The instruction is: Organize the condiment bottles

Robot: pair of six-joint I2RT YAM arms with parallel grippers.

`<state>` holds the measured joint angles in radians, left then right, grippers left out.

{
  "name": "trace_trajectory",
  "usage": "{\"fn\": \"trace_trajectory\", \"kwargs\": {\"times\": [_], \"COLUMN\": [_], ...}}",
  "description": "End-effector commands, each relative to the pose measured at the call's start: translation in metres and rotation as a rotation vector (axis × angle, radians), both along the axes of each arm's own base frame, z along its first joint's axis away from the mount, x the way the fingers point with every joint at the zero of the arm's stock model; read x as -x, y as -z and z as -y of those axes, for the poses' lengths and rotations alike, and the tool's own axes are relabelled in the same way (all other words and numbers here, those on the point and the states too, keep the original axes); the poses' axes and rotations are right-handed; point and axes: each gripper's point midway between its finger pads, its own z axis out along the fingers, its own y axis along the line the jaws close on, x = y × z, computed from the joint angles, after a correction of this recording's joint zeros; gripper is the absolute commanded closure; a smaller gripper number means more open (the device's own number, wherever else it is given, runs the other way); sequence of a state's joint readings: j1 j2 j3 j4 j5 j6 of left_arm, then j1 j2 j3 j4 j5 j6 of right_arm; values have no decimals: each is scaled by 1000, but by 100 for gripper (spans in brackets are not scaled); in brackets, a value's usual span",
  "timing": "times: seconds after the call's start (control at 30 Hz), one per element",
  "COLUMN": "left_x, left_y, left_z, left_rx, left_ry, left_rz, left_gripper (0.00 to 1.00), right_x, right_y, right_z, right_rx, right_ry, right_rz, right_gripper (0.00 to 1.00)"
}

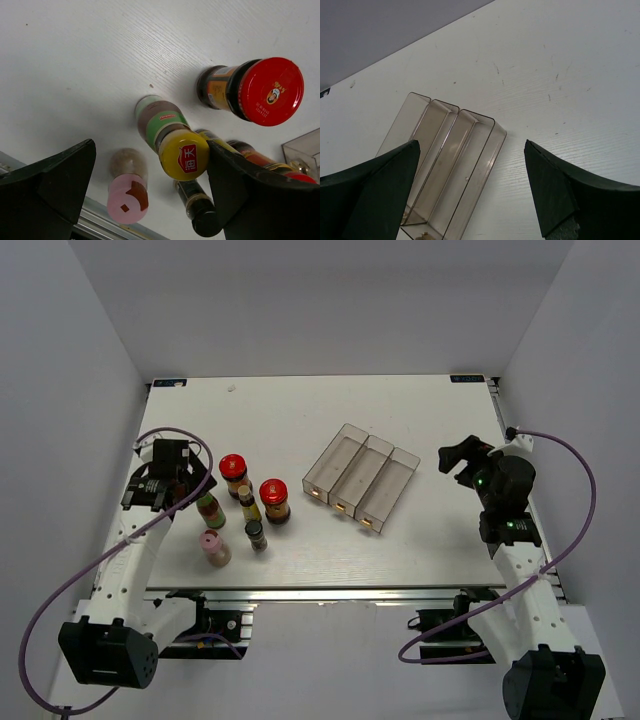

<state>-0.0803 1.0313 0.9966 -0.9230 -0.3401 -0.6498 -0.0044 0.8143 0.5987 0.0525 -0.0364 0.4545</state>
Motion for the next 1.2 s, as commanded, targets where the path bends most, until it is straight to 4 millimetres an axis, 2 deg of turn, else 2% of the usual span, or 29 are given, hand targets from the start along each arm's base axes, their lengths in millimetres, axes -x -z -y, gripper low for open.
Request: {"fn": "trace_trajectory", "kwargs": {"times": [0.0, 0.07, 0.27, 0.43, 0.53, 0.63, 0.67, 0.73, 0.77, 0.83, 0.87, 1.17], "left_x": [7, 1, -5, -5, -7, -6, -7, -9, -9, -10, -11, -9], "left_y": [9, 7, 18, 15, 11, 14, 14, 12, 10, 9, 9, 6], "left_z": [4, 14, 15, 20, 22, 25, 27, 24, 23, 19, 19, 10], "left_rx": [-4, 21, -1, -19, -36, -42, -47, -76, -86, -113, -118, -167], "left_ry": [72, 132, 165, 191, 199, 205, 214, 202, 200, 184, 183, 156], "left_rz": [-51, -37, -103, -129, -123, -151, -155, -157, -160, -170, -171, -188], "left_gripper": [2, 2, 3, 15, 16, 22, 28, 30, 36, 39, 45, 50], "right_x": [-2, -2, -2, 0, 0, 0, 0, -1, 0, 0, -1, 0], "right_y": [-26, -24, -19, -18, -15, -12, -12, -11, -12, -11, -10, -8], "right_z": [4, 4, 7, 7, 7, 7, 7, 7, 7, 7, 13, 14], "right_rx": [24, 28, 37, 38, 38, 37, 38, 39, 40, 43, 49, 53], "right_ry": [11, 12, 22, 27, 27, 27, 27, 26, 26, 25, 54, 59], "right_rz": [71, 67, 58, 61, 57, 49, 49, 46, 49, 45, 43, 37], "right_gripper": [11, 11, 11, 11, 11, 11, 11, 11, 11, 11, 11, 11]}}
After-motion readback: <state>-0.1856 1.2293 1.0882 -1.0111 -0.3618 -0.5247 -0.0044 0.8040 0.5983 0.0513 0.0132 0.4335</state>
